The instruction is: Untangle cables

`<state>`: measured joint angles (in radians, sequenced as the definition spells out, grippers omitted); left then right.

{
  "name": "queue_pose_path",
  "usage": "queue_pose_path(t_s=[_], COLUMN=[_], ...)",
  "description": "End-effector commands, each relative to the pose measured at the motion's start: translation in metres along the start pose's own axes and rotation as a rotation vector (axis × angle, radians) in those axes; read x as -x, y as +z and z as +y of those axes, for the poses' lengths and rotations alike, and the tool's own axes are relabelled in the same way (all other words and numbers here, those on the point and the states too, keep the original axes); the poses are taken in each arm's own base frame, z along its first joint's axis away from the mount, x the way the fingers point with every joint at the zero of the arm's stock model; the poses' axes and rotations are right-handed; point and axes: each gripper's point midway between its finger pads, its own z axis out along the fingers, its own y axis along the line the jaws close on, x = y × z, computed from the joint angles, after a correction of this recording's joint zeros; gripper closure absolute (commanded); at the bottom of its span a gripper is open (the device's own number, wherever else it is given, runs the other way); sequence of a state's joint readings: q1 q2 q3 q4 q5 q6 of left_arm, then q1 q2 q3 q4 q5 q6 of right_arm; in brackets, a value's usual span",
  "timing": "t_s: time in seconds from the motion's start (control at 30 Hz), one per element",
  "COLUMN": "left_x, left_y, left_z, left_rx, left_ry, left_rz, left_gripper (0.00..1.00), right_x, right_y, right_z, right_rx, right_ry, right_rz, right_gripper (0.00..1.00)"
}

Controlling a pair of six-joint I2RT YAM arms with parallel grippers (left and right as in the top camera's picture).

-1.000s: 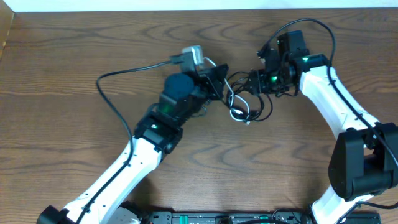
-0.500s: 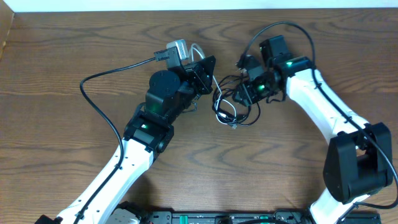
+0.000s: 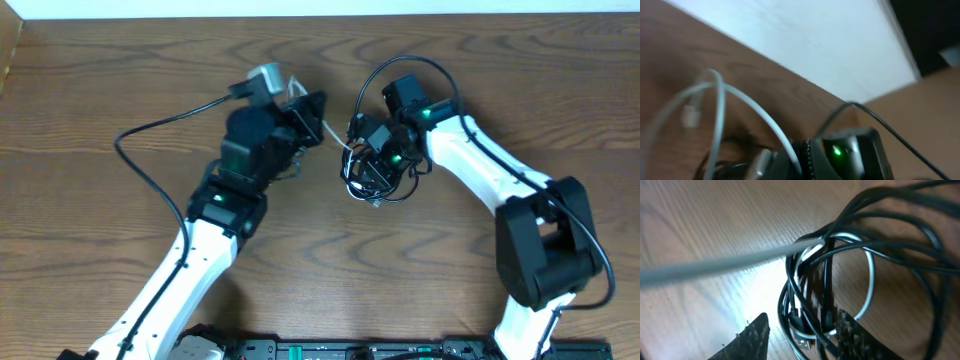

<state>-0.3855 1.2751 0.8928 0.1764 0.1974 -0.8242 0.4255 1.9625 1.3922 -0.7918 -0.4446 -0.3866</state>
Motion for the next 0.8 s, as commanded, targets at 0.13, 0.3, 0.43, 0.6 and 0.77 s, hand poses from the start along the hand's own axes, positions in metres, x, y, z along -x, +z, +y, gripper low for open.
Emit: queue_pose_path(t_s=[0.13, 0.3, 0.43, 0.6, 0.77], left_x=[0.011, 0.008, 0.007, 0.007, 0.005], left_y=[-0.009, -0.015, -0.021, -0.027, -0.028], left_z=[0.03, 0.06, 0.08, 0.095, 0.098], left_rx=[0.097, 0.205, 0.274, 0.325, 0.337], left_ry=[-0.162, -0.193, -0.223, -0.244, -0.247], left_rz=[-0.01, 0.011, 0.023, 0.031, 0.038], left_gripper=[0.92, 0.93, 0.93, 0.92, 0.93], right_x=[-0.001, -0.001, 0.001, 0.003, 0.005], right_y=[0.03, 0.031, 0.032, 0.036, 0.037], right_z=[0.007, 0.006, 0.005, 0.002, 0.005], right_rx=[0.029, 0.023, 0.016, 0.013, 0.025], right_ry=[-0.088, -0.091, -0.094, -0.098, -0.103], right_rz=[0.031, 0.033, 0.028, 0.022, 0.01], right_gripper=[0.66, 0.71, 0.71, 0.71, 0.73])
